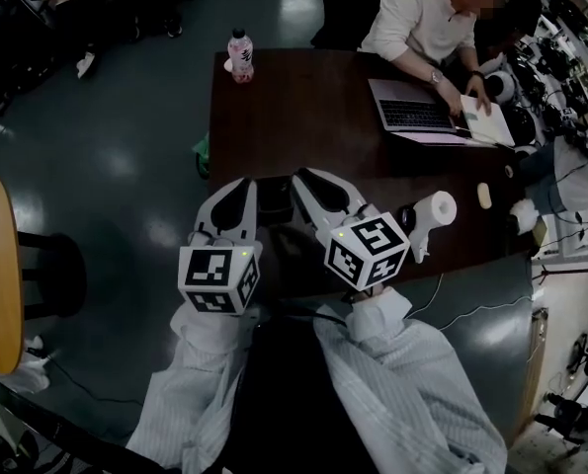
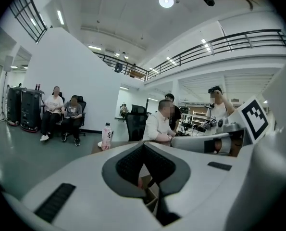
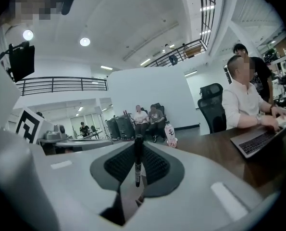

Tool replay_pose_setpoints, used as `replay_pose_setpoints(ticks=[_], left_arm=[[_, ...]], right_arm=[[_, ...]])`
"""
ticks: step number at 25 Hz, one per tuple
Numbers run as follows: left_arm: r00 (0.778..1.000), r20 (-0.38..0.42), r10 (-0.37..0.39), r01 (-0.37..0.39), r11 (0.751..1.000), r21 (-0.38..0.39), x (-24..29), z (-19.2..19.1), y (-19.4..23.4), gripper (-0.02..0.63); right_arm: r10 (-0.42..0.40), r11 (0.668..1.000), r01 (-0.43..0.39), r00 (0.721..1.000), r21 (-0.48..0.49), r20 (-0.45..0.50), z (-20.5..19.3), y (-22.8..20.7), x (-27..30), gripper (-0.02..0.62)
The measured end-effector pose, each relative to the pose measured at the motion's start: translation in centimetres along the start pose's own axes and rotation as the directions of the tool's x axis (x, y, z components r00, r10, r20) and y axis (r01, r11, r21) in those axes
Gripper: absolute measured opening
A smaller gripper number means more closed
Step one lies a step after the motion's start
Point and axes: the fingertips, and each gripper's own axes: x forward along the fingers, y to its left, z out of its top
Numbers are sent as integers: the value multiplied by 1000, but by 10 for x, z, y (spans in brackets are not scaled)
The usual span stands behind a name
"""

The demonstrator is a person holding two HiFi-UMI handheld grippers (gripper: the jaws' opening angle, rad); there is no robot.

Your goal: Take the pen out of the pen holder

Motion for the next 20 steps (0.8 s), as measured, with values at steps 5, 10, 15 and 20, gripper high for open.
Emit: replay_pose_setpoints(ticks=[5,10,15,20], left_arm=[[1000,14,7,-7,1000,19,2,13,-6,5],[1000,14,3,-3,1000,24,5,17,-9,5],[1000,13,7,-8,1000,25,5,16,-10,5],[1000,12,5,-5,1000,26,5,15,-12,5]], right_arm=[[24,999,-24,1000,-33,16,12,4,-9,46],[41,998,-41,999,-41,18,17,6,-12,46],[59,998,-58,998,-29,23,16,6,-13,46],[69,997,-69,997,-28,15,15,6,-12,44]])
